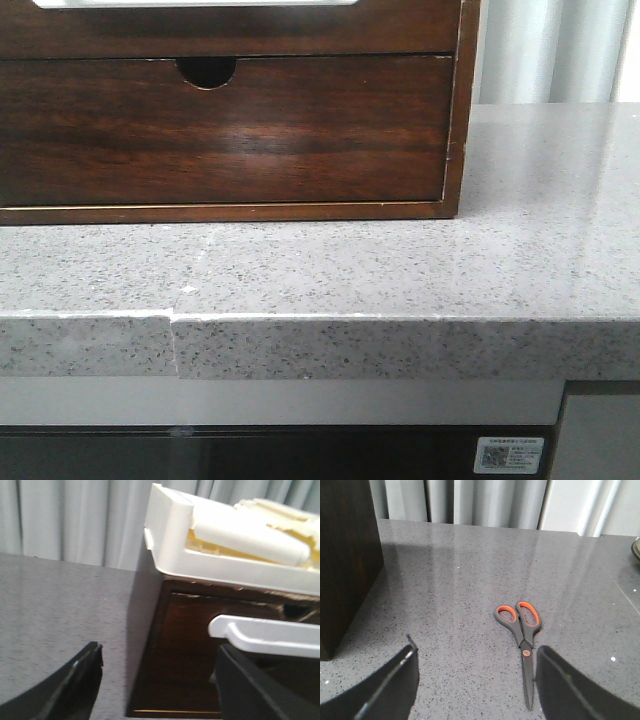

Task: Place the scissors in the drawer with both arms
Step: 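Position the open left gripper around the white drawer handle, then grasp the white handle with the left gripper and pull the drawer open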

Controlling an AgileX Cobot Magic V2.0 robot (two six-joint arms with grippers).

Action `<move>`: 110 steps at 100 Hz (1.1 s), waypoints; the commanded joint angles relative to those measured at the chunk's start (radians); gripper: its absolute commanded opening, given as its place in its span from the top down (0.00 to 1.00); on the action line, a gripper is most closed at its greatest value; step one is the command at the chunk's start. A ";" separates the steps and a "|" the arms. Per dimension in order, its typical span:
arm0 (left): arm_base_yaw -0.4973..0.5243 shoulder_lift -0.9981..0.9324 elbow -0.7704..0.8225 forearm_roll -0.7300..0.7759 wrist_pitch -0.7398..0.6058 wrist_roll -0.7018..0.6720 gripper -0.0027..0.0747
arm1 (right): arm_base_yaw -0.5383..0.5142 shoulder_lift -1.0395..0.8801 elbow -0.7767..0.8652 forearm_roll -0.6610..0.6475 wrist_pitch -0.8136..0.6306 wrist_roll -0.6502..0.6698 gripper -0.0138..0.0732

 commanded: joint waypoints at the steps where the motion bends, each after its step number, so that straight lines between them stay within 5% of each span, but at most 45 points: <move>1: 0.000 0.017 -0.029 -0.210 -0.088 -0.005 0.37 | 0.002 0.016 -0.036 -0.015 -0.077 -0.010 0.32; 40: 0.000 0.250 -0.004 -0.666 -0.030 0.016 0.37 | 0.002 0.016 -0.036 0.032 -0.077 -0.010 0.32; 78: 0.000 0.538 -0.017 -1.397 0.159 0.659 0.37 | 0.002 0.016 -0.036 0.068 -0.077 -0.010 0.32; 90: 0.000 0.608 -0.017 -1.526 0.245 0.790 0.37 | 0.002 0.016 -0.036 0.068 -0.077 -0.010 0.32; 110: 0.000 0.707 -0.076 -1.526 0.340 0.821 0.37 | 0.002 0.016 -0.036 0.068 -0.077 -0.010 0.32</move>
